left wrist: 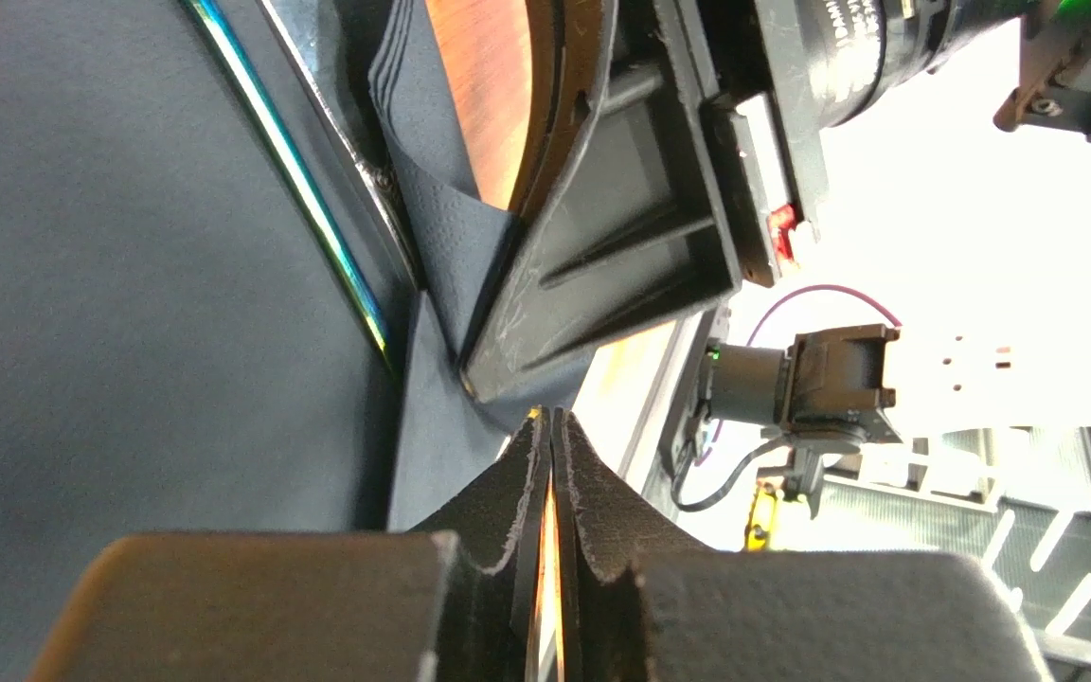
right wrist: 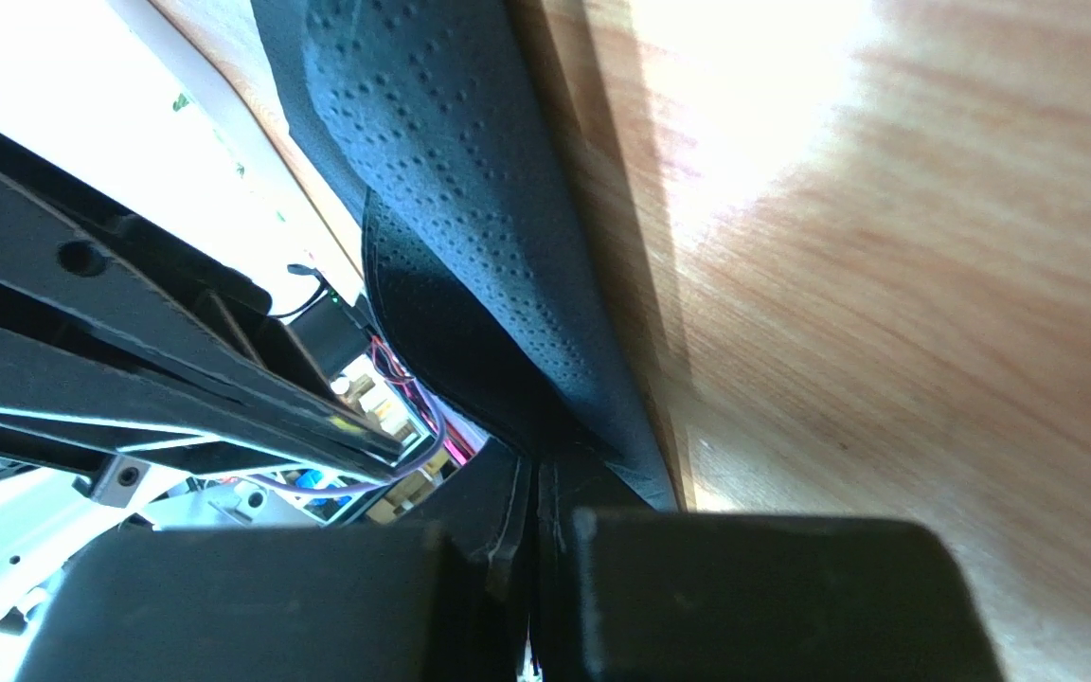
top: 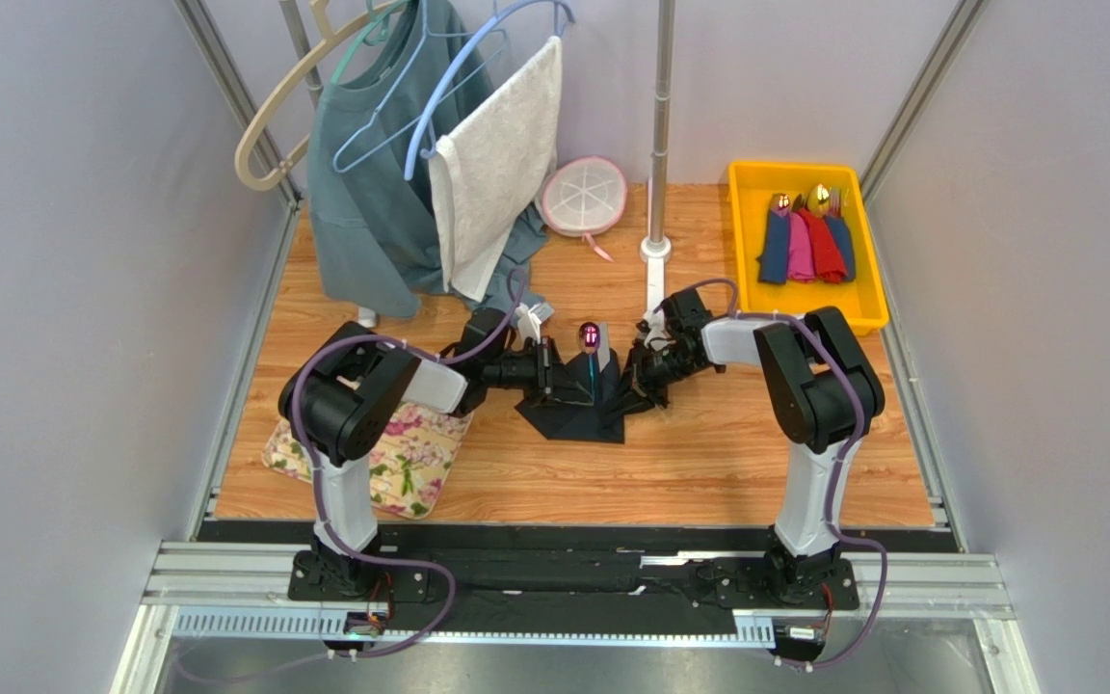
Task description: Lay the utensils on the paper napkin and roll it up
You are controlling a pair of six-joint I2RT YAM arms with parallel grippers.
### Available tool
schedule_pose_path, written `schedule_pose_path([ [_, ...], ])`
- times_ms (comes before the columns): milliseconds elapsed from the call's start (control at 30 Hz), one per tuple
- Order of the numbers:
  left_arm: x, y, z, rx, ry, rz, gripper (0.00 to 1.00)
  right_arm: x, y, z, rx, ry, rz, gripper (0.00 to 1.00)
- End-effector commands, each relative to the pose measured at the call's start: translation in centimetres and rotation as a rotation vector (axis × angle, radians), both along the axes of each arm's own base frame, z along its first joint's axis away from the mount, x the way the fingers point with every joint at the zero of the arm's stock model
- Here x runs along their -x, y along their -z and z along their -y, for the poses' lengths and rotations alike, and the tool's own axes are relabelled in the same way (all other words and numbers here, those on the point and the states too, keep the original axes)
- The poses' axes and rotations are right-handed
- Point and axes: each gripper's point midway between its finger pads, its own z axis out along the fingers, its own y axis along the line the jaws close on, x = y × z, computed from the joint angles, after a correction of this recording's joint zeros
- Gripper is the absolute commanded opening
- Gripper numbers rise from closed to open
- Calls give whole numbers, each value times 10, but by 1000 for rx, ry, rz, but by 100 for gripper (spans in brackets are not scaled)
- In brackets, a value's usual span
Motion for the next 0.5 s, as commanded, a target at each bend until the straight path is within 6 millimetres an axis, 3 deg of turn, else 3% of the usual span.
schedule_pose_path([
  [0, 7, 3, -15, -44, 20, 8, 7, -9, 5, 3, 52, 2, 42, 0],
  [467, 5, 39, -23, -188, 23, -41, 0, -7, -29, -14, 3, -29, 101, 0],
])
